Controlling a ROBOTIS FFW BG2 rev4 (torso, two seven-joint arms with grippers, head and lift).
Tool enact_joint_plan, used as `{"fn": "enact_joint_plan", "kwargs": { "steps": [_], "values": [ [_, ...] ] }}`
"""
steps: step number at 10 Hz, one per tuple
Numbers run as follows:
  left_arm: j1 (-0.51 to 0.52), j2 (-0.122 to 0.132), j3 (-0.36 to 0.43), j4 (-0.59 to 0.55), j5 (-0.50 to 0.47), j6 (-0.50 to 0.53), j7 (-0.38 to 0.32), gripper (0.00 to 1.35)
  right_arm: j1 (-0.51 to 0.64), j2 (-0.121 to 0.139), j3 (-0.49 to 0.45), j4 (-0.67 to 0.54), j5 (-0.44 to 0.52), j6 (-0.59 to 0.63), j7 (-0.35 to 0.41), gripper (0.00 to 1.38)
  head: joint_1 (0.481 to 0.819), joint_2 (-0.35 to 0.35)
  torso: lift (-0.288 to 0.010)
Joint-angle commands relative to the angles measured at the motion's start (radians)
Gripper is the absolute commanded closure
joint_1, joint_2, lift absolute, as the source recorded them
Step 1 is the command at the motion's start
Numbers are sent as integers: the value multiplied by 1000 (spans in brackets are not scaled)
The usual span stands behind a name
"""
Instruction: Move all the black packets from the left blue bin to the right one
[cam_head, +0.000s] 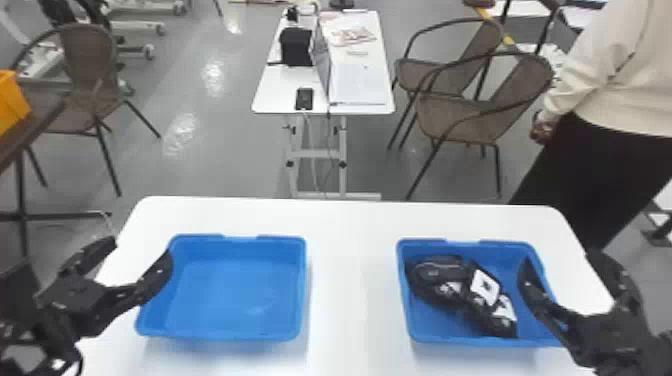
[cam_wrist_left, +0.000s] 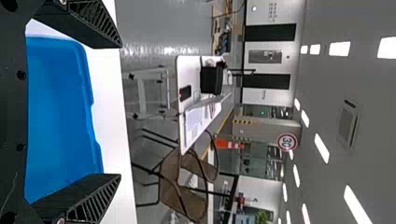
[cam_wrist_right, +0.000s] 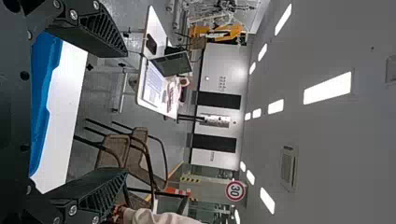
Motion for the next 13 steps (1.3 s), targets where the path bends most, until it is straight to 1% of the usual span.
{"fn": "enact_joint_plan", "kwargs": {
  "steps": [1,2,3,4,5,6,7,8,9,11,12,13],
  "values": [
    [76,-16,70,-43,-60,-58,-26,-2,58,4,26,-7,-1,-18,-25,157,695,11,0],
    [107,-16,45,-58,-66,-124,-17,53,105,4,38,-11,-21,-18,-51,157,695,49,0],
    [88,-16,-7,-57,-52,-118,-17,140,131,4,43,10,-69,-42,-70,159,695,63,0],
    [53,-16,-76,-55,-65,-107,0,176,122,4,42,53,-115,-87,-82,159,695,39,0],
    [85,-16,-143,-58,-17,-125,72,177,142,4,37,32,-122,-91,-84,159,695,11,0],
    [147,-16,-182,-58,64,-144,155,177,150,4,38,44,-127,-91,-84,159,695,-39,0],
    [173,33,-234,-57,90,-147,204,177,167,4,19,32,-115,-91,-82,159,695,-71,0],
    [174,81,-285,-55,113,-144,250,177,170,4,5,33,-113,-90,-79,160,695,-96,0],
    [168,94,-305,-50,113,-142,263,177,167,4,6,36,-115,-90,-78,165,695,-126,0],
    [186,44,-291,-50,98,-138,251,177,162,4,11,27,-110,-80,-62,170,695,-153,0],
    [194,28,-292,-54,87,-138,250,177,165,4,15,18,-106,-73,-58,174,695,-156,0],
    [193,24,-295,-54,81,-133,247,177,170,4,22,10,-99,-68,-58,174,695,-155,0]
  ]
}}
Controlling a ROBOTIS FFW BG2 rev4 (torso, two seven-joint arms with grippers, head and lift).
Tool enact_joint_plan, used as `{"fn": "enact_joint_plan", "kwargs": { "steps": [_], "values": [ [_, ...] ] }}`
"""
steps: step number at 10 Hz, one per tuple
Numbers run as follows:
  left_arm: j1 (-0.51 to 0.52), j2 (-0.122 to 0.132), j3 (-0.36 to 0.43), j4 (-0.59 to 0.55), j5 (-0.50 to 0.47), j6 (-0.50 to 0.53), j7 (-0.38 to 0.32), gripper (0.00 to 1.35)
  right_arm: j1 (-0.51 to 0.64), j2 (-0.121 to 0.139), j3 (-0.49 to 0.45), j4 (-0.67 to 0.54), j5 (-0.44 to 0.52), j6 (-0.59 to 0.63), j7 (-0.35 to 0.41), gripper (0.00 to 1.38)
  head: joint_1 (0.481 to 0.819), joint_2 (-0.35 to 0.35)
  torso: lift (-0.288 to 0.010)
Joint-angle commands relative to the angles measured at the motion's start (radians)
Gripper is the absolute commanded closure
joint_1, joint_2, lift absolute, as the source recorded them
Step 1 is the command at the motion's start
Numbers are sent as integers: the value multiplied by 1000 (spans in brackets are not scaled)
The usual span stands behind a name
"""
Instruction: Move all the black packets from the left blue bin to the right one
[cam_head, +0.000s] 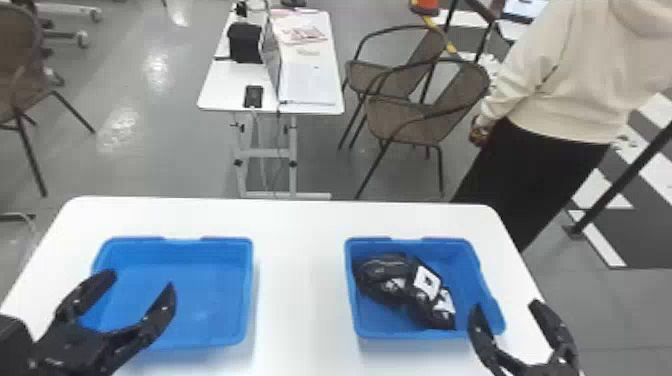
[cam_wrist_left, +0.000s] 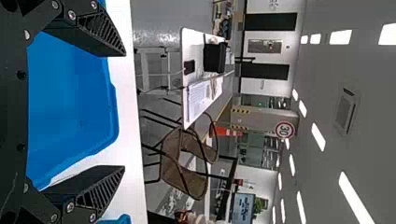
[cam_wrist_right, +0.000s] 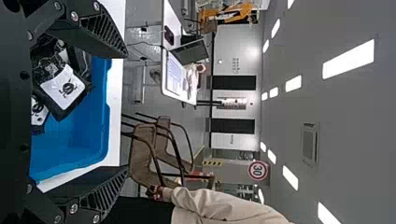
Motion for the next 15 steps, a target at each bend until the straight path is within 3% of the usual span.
{"fn": "enact_joint_plan", "kwargs": {
  "steps": [1,15],
  "values": [
    [0,-5,-3,-1,-5,11,0,177,1,4,11,-10,6,9,0,174,695,-155,0],
    [-6,-3,2,-1,-6,56,-10,177,-11,4,20,-22,14,46,0,177,695,-137,0]
  ]
}}
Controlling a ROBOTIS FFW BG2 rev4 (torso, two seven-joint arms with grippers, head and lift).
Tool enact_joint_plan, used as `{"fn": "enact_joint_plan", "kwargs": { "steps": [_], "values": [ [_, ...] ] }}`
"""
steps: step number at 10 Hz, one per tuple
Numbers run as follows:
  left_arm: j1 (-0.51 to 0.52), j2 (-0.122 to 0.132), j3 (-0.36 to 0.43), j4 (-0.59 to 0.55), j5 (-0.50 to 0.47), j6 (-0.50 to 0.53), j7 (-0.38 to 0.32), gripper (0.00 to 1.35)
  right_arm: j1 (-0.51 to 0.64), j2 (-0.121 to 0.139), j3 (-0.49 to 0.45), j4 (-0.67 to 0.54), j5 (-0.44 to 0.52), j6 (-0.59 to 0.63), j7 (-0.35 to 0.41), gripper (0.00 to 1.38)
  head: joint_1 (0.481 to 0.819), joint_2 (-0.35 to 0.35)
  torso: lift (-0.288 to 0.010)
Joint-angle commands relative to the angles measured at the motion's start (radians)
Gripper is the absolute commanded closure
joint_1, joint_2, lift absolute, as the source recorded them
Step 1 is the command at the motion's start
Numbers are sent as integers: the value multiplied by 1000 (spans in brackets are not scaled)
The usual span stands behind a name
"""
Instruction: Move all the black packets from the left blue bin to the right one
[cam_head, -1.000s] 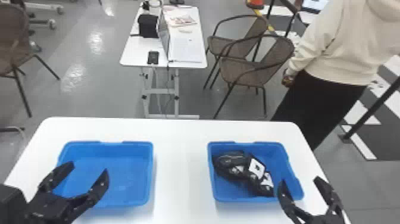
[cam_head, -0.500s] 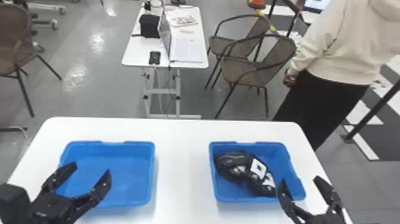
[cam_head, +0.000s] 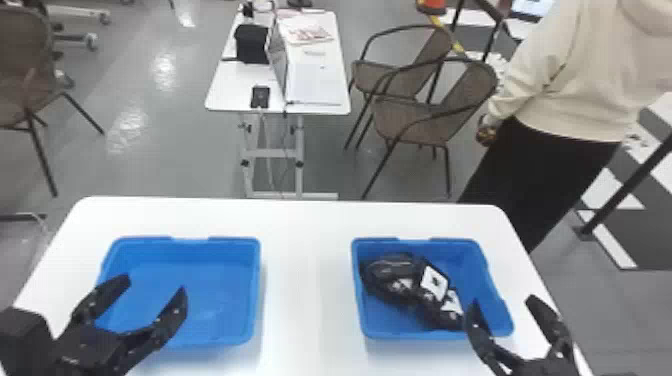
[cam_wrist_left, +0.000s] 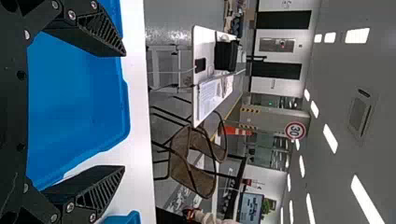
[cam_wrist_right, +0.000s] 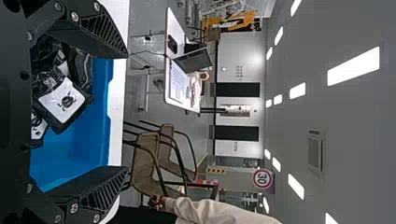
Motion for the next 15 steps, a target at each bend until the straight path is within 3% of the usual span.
{"fn": "enact_joint_plan", "kwargs": {
  "steps": [1,15],
  "values": [
    [-1,-1,0,0,0,3,0,177,0,4,0,1,-1,0,0,177,695,-137,0],
    [-11,-9,-3,8,-11,21,-28,177,-4,4,6,-1,-4,8,0,177,695,-145,0]
  ]
}}
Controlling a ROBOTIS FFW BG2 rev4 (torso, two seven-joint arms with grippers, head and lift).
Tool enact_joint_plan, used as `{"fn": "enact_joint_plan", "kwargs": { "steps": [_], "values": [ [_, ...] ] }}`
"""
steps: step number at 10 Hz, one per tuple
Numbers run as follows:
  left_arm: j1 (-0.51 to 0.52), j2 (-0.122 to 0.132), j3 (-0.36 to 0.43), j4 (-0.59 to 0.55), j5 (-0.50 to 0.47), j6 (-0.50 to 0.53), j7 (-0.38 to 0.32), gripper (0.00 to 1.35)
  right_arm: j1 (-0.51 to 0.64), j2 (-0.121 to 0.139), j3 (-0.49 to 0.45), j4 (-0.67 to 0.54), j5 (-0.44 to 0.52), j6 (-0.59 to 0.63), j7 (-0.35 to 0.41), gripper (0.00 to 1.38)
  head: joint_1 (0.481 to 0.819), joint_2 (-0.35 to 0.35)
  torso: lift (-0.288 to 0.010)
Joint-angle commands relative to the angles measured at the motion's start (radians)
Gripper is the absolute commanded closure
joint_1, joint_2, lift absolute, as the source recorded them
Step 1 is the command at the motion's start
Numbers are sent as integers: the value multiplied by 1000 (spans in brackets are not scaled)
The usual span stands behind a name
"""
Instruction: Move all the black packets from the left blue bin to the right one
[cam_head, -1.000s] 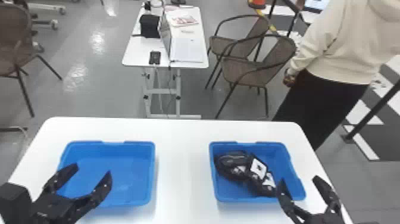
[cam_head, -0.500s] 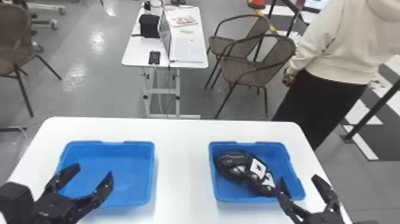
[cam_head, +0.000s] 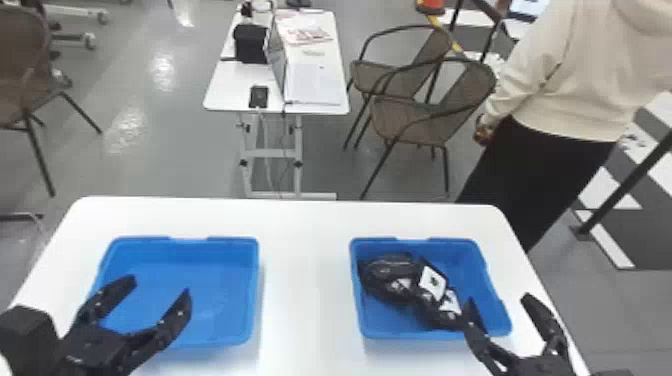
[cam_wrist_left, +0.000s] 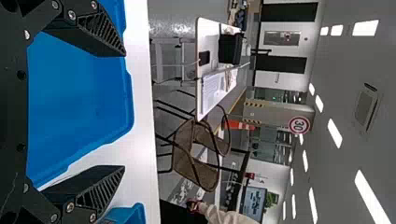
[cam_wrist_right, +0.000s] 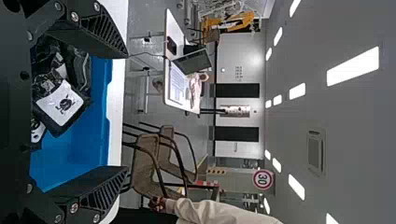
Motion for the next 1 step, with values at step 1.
{"fn": "enact_joint_plan", "kwargs": {
  "steps": [1],
  "values": [
    [1,-1,0,1,1,1,-1,177,2,4,2,0,-1,1,0,177,695,-145,0]
  ]
}}
